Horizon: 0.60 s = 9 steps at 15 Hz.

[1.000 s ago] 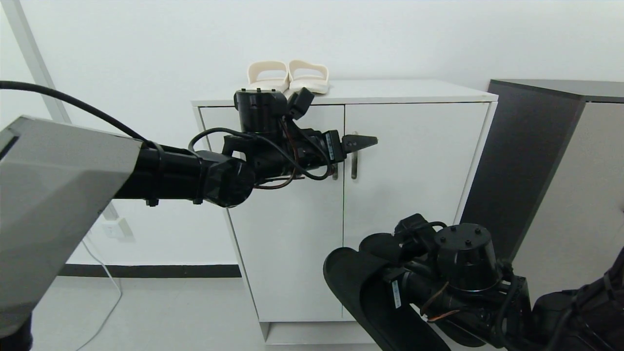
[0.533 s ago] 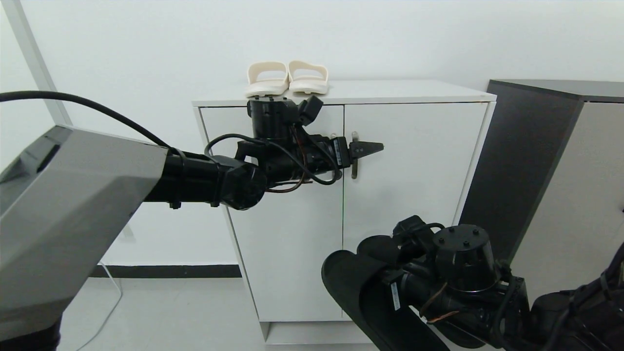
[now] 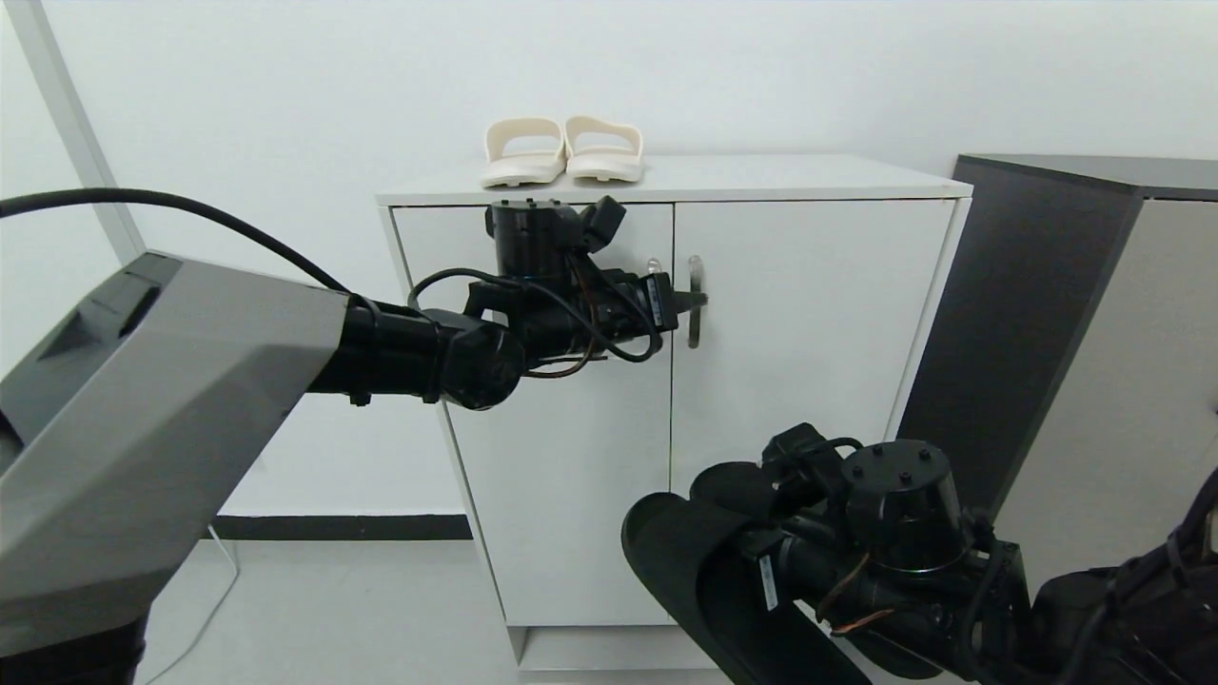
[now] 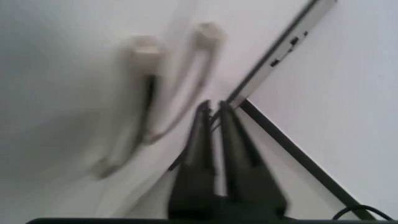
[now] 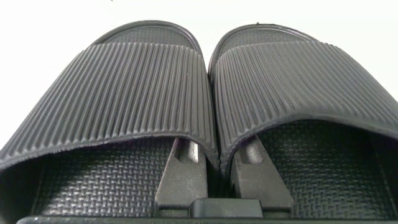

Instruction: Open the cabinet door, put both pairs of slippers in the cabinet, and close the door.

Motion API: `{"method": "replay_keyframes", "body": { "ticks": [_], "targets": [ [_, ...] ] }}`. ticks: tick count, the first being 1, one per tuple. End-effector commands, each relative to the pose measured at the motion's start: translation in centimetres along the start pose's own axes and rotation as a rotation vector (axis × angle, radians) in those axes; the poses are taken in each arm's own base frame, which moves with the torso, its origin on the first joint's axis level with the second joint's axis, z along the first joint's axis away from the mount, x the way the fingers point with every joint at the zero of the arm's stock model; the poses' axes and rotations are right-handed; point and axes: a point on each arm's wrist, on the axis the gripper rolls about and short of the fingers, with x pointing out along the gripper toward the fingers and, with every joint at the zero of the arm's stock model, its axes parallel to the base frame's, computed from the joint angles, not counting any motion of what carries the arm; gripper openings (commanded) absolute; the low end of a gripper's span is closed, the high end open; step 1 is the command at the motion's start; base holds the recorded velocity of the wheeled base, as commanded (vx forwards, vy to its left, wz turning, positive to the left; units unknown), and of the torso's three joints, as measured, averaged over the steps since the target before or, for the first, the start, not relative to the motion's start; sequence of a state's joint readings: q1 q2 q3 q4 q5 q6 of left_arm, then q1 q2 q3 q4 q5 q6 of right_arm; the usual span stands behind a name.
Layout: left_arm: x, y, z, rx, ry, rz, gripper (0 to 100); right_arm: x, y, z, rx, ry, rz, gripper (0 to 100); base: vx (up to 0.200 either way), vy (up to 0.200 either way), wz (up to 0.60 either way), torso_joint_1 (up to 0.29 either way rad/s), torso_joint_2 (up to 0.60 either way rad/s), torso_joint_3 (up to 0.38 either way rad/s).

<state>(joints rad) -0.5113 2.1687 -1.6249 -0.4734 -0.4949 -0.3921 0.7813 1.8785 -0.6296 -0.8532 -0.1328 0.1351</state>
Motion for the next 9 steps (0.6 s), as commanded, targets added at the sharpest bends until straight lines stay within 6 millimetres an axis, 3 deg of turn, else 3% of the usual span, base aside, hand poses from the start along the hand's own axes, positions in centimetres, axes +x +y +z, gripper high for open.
{"method": "replay_keyframes", "body": {
  "ticks": [1, 9],
  "targets": [
    [-0.1, -0.4, 0.0, 0.0, 0.002, -0.008, 0, -0.2, 0.2, -0.1, -0.002, 0.003, 0.01, 0, 0.0, 0.0, 0.0, 0.0, 0.0, 0.0],
    [-2.0, -1.4, 0.5, -0.003, 0.006, -0.001, 0, -0.3, 0.2, -0.4, -0.005, 0.016, 0.032, 0, 0.0, 0.0, 0.0, 0.0, 0.0, 0.0]
  ]
}}
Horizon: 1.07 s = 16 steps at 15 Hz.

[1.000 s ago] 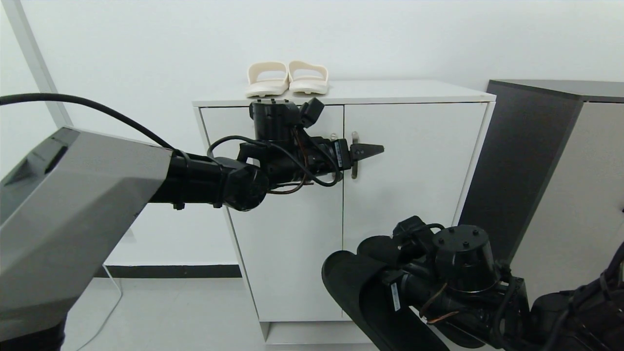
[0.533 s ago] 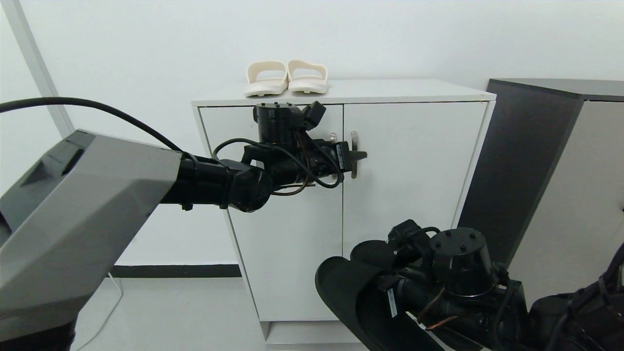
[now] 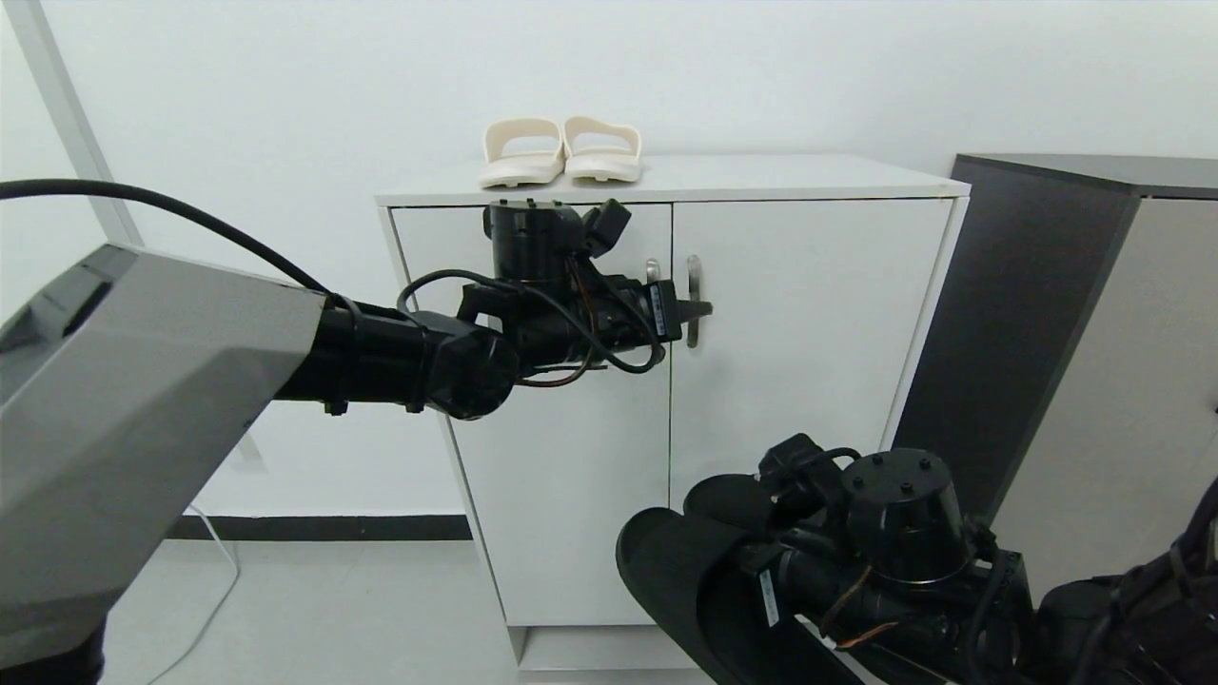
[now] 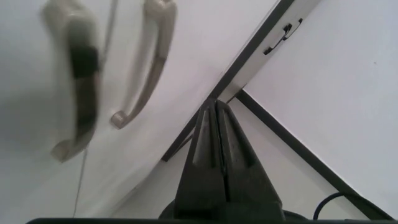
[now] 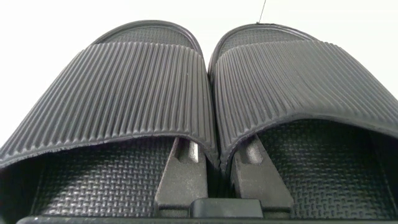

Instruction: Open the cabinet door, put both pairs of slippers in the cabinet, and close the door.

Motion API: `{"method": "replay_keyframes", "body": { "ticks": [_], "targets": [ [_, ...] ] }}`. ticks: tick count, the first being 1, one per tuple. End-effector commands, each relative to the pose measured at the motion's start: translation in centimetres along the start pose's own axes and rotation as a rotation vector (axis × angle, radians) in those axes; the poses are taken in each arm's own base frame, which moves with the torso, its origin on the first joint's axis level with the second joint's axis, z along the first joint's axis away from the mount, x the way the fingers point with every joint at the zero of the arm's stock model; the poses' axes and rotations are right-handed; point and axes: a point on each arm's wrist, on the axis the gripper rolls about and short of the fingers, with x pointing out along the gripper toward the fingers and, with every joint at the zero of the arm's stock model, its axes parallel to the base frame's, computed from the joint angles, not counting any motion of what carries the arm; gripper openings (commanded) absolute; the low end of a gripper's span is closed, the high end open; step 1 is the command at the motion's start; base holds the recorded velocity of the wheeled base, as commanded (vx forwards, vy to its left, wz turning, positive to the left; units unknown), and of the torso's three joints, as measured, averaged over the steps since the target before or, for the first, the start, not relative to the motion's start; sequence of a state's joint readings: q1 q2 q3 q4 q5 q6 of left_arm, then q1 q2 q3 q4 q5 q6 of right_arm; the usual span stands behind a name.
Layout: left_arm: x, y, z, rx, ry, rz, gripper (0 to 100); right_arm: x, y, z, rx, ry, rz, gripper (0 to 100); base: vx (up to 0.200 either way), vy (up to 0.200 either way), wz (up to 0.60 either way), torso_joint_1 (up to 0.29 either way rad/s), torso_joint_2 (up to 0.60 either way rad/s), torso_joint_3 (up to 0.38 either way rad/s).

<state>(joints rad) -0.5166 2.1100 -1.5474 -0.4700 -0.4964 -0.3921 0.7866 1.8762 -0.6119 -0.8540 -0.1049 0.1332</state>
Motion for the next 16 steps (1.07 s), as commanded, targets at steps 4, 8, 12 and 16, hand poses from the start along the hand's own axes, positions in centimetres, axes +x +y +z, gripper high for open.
{"method": "replay_keyframes", "body": {
  "ticks": [4, 8, 12, 16],
  "targets": [
    [-1.0, -0.4, 1.0, 0.011, -0.024, 0.0, 100, 0.0, 0.0, 0.0, 0.0, 0.001, 0.001, 0, 0.0, 0.0, 0.0, 0.0, 0.0, 0.0],
    [-0.5, 0.3, 1.0, 0.011, -0.028, 0.005, 100, 0.0, 0.0, 0.0, 0.0, -0.001, -0.001, 0, 0.0, 0.0, 0.0, 0.0, 0.0, 0.0],
    [0.3, 0.8, 1.3, 0.005, -0.022, 0.011, 100, 0.0, 0.0, 0.0, 0.0, 0.001, -0.001, 0, 0.0, 0.0, 0.0, 0.0, 0.0, 0.0],
    [1.8, 0.7, 0.8, 0.0, -0.003, -0.004, 100, 0.0, 0.0, 0.0, 0.0, 0.001, 0.001, 0, 0.0, 0.0, 0.0, 0.0, 0.0, 0.0]
  ]
}}
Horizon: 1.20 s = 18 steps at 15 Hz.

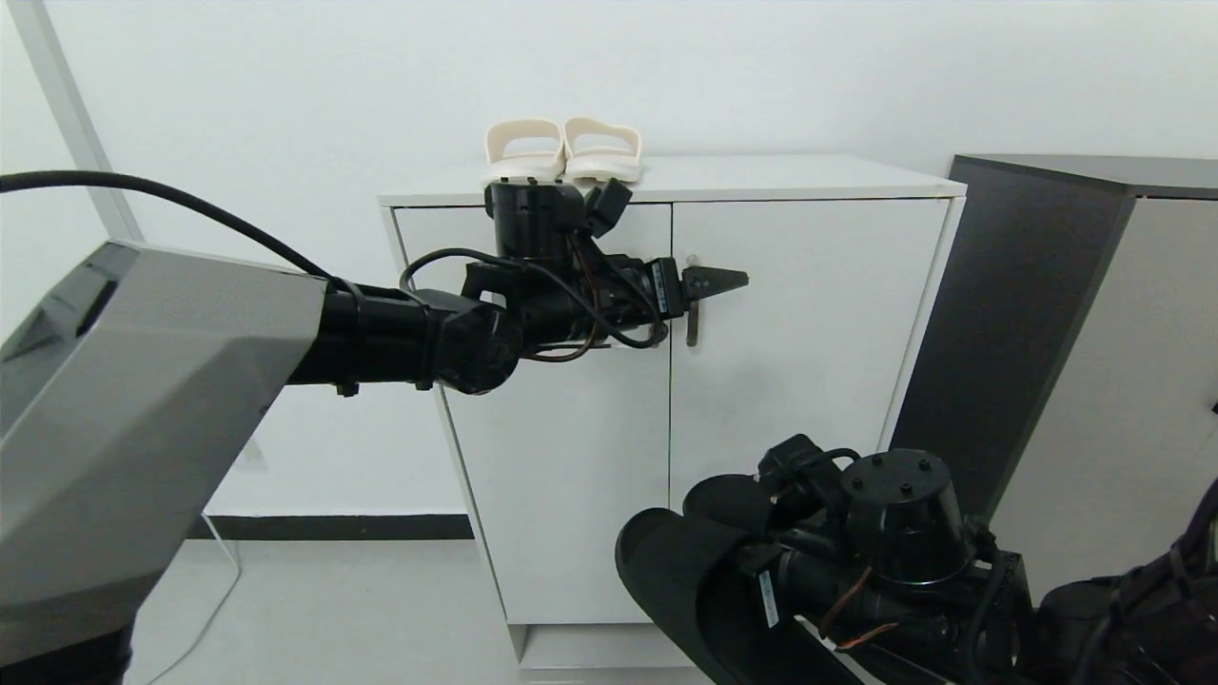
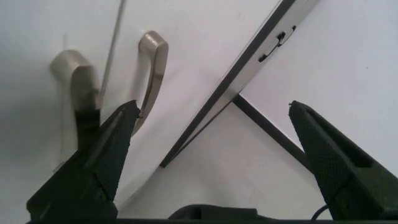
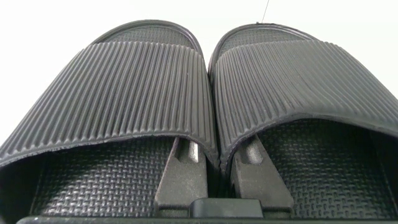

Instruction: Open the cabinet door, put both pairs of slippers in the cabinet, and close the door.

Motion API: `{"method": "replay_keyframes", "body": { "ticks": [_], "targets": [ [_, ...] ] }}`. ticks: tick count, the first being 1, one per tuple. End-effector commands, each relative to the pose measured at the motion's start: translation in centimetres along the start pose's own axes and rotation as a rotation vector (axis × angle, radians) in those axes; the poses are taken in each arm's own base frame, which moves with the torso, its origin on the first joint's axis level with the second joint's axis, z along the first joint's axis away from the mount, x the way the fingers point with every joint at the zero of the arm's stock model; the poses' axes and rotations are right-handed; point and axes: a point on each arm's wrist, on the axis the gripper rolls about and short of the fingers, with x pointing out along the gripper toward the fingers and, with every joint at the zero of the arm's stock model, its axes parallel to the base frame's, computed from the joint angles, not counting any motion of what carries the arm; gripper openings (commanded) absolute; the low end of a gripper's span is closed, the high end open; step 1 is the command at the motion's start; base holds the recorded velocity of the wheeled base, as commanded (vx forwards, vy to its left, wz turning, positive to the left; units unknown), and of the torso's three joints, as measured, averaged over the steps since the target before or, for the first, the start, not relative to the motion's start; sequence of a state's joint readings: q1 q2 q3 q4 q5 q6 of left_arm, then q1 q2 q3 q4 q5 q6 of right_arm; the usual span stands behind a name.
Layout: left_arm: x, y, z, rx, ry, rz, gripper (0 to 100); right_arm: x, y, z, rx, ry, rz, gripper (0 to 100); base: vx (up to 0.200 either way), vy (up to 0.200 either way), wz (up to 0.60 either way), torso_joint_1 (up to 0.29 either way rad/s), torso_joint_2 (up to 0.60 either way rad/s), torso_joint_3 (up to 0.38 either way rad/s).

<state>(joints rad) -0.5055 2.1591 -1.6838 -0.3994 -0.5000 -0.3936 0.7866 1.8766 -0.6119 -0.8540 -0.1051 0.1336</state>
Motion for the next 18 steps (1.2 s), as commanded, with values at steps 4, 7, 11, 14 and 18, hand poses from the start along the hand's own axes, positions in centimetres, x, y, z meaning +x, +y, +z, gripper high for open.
{"method": "replay_keyframes", "body": {
  "ticks": [4, 7, 11, 14, 18],
  "targets": [
    [1.6, -0.4, -1.1, -0.002, 0.018, -0.023, 100, 0.1, 0.0, -0.1, -0.001, 0.004, 0.001, 0, 0.0, 0.0, 0.0, 0.0, 0.0, 0.0],
    [1.8, -0.5, -1.2, 0.0, 0.016, -0.027, 100, 0.1, 0.0, -0.1, -0.001, 0.005, 0.0, 0, 0.0, 0.0, 0.0, 0.0, 0.0, 0.0],
    [1.4, -1.0, -0.8, 0.005, 0.011, -0.029, 0, -0.3, 0.0, -0.5, -0.029, 0.024, 0.038, 0, 0.0, 0.0, 0.0, 0.0, 0.0, 0.0],
    [0.0, -2.0, -1.0, 0.006, 0.026, -0.03, 0, -1.2, 0.3, -0.6, -0.032, 0.029, 0.106, 0, 0.0, 0.0, 0.0, 0.0, 0.0, 0.0],
    [-2.6, -4.5, -1.2, 0.043, 0.036, -0.051, 0, -2.9, 1.1, -1.0, -0.059, 0.044, 0.246, 0, 0.0, 0.0, 0.0, 0.0, 0.0, 0.0]
  ]
}}
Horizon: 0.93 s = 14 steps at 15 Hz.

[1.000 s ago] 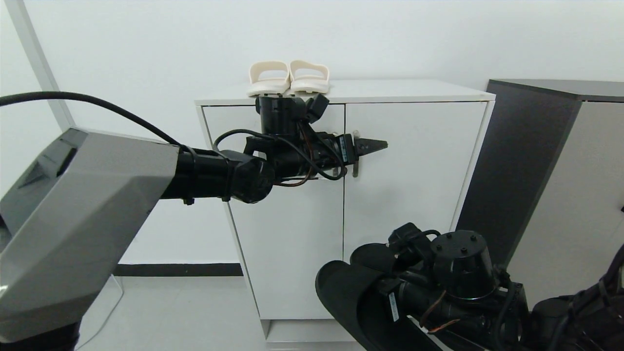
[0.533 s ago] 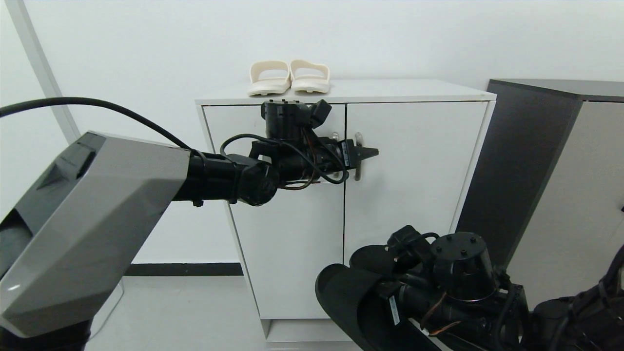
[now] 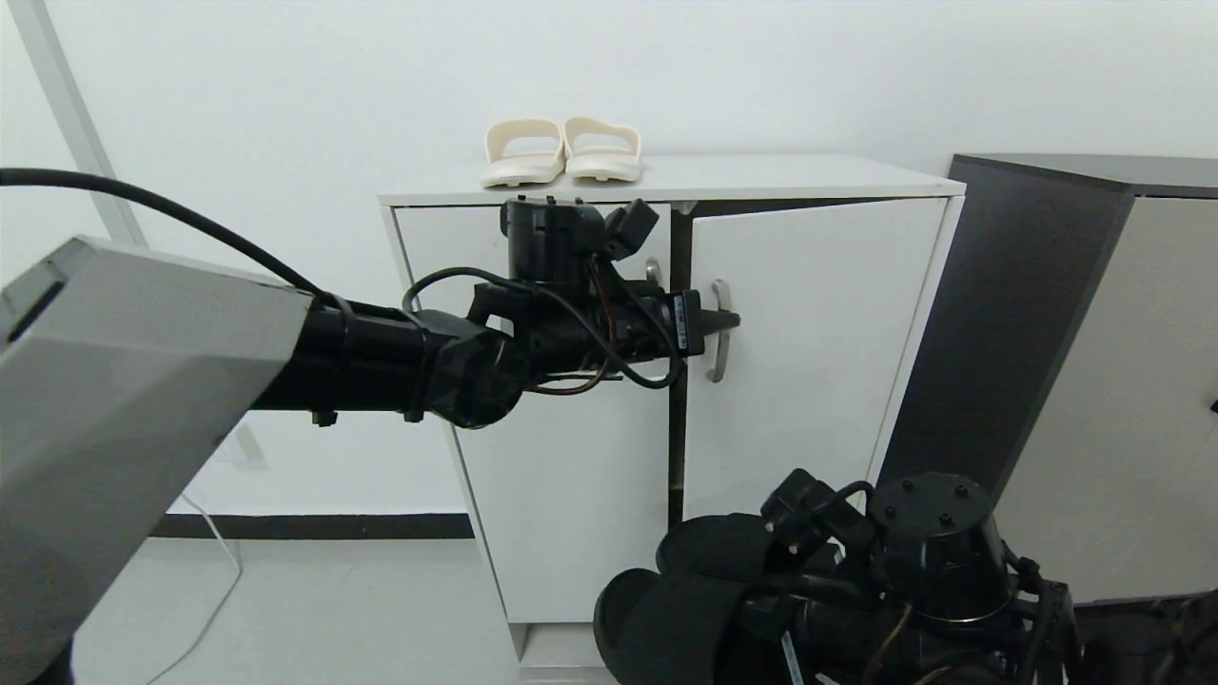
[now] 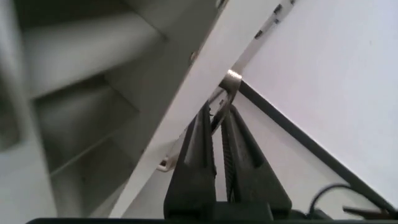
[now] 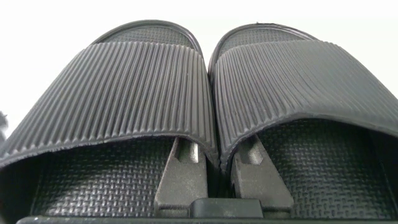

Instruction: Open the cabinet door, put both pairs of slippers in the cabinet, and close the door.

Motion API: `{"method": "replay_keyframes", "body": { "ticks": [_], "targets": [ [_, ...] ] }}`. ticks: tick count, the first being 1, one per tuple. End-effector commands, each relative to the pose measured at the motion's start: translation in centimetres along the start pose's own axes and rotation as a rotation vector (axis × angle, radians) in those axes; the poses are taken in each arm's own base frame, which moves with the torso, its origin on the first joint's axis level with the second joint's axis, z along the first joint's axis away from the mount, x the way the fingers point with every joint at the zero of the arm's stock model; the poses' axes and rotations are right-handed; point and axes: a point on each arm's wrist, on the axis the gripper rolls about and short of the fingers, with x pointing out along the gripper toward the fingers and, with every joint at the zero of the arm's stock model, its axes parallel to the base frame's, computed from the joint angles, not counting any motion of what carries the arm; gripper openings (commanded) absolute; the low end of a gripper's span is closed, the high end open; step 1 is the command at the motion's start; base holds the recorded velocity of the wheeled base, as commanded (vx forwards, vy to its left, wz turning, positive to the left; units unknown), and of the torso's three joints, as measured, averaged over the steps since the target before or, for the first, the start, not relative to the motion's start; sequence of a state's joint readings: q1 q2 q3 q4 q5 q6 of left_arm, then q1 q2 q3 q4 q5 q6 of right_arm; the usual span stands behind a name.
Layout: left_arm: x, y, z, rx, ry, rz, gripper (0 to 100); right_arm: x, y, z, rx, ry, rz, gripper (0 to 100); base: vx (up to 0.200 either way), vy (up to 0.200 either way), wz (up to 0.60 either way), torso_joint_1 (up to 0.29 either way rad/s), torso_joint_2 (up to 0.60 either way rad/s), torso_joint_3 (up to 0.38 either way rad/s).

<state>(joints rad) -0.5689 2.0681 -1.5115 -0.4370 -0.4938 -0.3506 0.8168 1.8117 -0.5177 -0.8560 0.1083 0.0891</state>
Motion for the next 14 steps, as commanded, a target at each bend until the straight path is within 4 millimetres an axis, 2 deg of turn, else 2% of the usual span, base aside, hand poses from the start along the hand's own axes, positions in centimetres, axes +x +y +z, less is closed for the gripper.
{"method": "replay_keyframes", "body": {
  "ticks": [1, 6, 8, 10, 11, 14],
  "targets": [
    [-1.8, -1.6, 0.7, 0.021, -0.03, -0.016, 0, -0.6, 0.3, 0.0, -0.011, -0.006, 0.01, 0, 0.0, 0.0, 0.0, 0.0, 0.0, 0.0],
    [-7.2, -4.9, -1.4, 0.044, -0.066, -0.041, 0, -0.7, 1.7, -0.7, -0.053, 0.02, 0.054, 0, 0.0, 0.0, 0.0, 0.0, 0.0, 0.0],
    [-8.1, -4.7, -0.9, 0.041, -0.088, -0.028, 0, -0.6, 1.9, -0.8, -0.058, 0.024, 0.062, 0, 0.0, 0.0, 0.0, 0.0, 0.0, 0.0],
    [-7.8, -3.4, -0.5, 0.025, -0.098, -0.006, 0, -0.7, 2.0, -0.9, -0.061, 0.027, 0.063, 0, 0.0, 0.0, 0.0, 0.0, 0.0, 0.0],
    [-6.9, -2.1, -0.1, 0.022, -0.108, 0.009, 0, -0.7, 2.1, -0.9, -0.061, 0.029, 0.063, 0, 0.0, 0.0, 0.0, 0.0, 0.0, 0.0],
    [-4.2, -0.6, 0.4, 0.029, -0.123, 0.007, 0, -0.7, 2.3, -1.0, -0.065, 0.029, 0.068, 0, 0.0, 0.0, 0.0, 0.0, 0.0, 0.0]
  ]
}}
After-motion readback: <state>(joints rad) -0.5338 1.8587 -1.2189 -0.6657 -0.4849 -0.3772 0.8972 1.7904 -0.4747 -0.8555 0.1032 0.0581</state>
